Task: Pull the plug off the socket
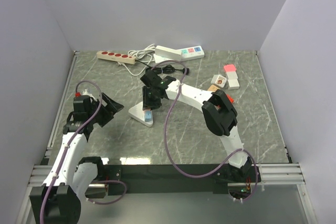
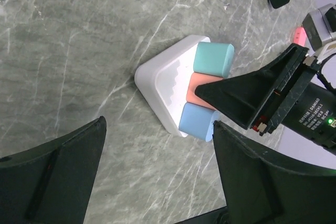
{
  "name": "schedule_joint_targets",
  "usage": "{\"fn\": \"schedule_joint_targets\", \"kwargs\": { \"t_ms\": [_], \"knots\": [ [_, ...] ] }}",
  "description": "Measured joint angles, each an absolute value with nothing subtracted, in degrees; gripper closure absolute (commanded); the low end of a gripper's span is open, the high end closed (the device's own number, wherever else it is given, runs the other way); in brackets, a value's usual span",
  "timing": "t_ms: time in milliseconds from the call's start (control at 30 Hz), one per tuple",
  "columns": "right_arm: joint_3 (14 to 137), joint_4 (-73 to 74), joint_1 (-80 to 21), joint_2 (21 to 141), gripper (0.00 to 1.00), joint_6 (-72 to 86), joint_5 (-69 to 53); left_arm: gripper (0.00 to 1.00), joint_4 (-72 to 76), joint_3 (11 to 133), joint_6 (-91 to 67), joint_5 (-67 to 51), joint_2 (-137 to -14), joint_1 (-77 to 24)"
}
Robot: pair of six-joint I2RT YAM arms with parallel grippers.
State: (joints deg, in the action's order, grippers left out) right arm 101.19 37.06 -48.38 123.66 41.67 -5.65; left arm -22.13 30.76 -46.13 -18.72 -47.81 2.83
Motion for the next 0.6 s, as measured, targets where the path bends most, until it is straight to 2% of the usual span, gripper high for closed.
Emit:
{"fn": "schedule_joint_targets", "kwargs": {
  "t_ms": [67, 100, 200, 400, 600],
  "knots": [
    [101.3, 37.1, -48.4, 123.7, 0.66, 41.7, -5.6, 0.12, -22.1, 30.8, -46.1, -19.2, -47.8, 2.9],
    [101.3, 37.1, -48.4, 123.7, 0.80, 41.7, -5.6, 0.12, -22.0, 30.7, -46.1, -19.4, -47.8, 2.9],
    [101.3, 37.1, -48.4, 123.7, 1.00, 41.7, -5.6, 0.13, -21.6, 30.3, -45.5, -20.4, -47.9, 3.0],
    [100.7, 36.1, -48.3, 123.4, 1.00, 40.2, -7.2, 0.13, -20.4, 30.3, -42.5, -23.2, -53.3, 3.0],
    [98.1, 33.5, -47.0, 122.5, 1.00, 36.0, -14.6, 0.14, -18.9, 31.3, -38.9, -27.8, -62.4, 2.9]
  ]
}}
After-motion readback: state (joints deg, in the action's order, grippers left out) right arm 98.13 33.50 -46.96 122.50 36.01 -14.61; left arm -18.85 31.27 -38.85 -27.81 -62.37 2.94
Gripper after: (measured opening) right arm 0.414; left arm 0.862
